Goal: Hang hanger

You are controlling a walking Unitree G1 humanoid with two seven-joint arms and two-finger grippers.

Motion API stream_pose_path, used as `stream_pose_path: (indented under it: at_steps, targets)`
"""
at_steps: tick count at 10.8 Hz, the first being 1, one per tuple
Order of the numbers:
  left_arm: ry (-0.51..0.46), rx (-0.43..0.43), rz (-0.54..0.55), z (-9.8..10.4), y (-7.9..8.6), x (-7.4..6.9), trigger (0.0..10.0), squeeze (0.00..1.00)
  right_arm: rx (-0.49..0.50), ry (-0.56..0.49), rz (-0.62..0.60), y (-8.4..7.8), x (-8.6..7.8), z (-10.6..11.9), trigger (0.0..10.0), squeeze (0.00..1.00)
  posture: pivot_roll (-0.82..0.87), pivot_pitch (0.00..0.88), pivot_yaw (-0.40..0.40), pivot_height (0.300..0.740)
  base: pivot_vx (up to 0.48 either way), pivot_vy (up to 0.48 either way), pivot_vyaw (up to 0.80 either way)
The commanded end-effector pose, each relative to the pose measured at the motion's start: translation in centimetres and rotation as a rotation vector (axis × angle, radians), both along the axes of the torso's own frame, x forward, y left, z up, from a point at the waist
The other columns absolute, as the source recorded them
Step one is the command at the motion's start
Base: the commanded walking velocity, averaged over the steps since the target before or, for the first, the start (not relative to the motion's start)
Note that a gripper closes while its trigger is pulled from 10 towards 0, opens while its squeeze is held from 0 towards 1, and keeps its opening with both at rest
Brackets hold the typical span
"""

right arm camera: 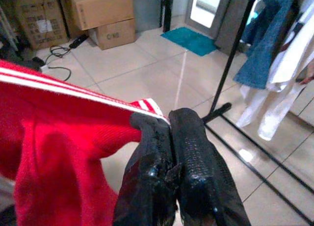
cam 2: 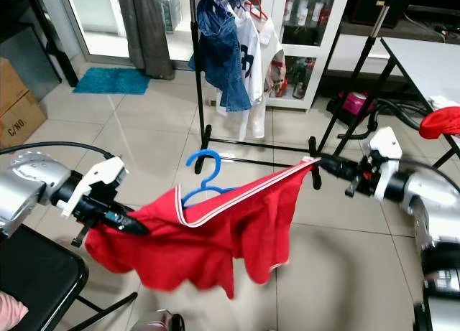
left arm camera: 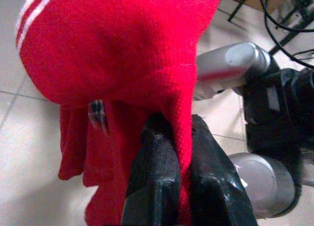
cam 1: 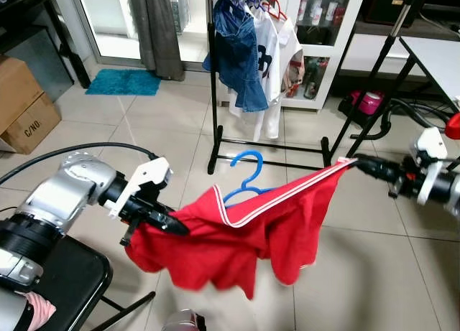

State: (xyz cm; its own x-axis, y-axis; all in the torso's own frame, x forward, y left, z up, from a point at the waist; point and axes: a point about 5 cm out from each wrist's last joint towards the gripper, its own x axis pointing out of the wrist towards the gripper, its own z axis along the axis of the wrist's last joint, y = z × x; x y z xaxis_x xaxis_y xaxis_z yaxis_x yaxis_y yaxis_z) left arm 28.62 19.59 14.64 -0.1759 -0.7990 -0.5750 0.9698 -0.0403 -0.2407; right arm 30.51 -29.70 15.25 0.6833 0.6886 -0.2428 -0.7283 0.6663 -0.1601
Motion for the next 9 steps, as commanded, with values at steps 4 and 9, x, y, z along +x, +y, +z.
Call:
stream_pose_path:
  at_steps: [4, 9]
  targets:
    - [0.013, 0.112, -0.003, -1.6, -0.8, 0.6, 0.0, 0.0, 0.046, -0.22, 0.118, 4.1, 1.5, 4.1, 0.0, 0.0, 0.06, 0.041, 0.039, 0.74, 0.0, 0.0, 0.0]
    - [-0.305, 0.033, 0.053, -0.2, -1.7, 2.6, 0.0, 0.0, -0.004, -0.203, 0.073, 5.4, 0.4, 3.0, 0.0, 0.0, 0.04, 0.03, 0.034, 0.74, 0.0, 0.0, 0.0]
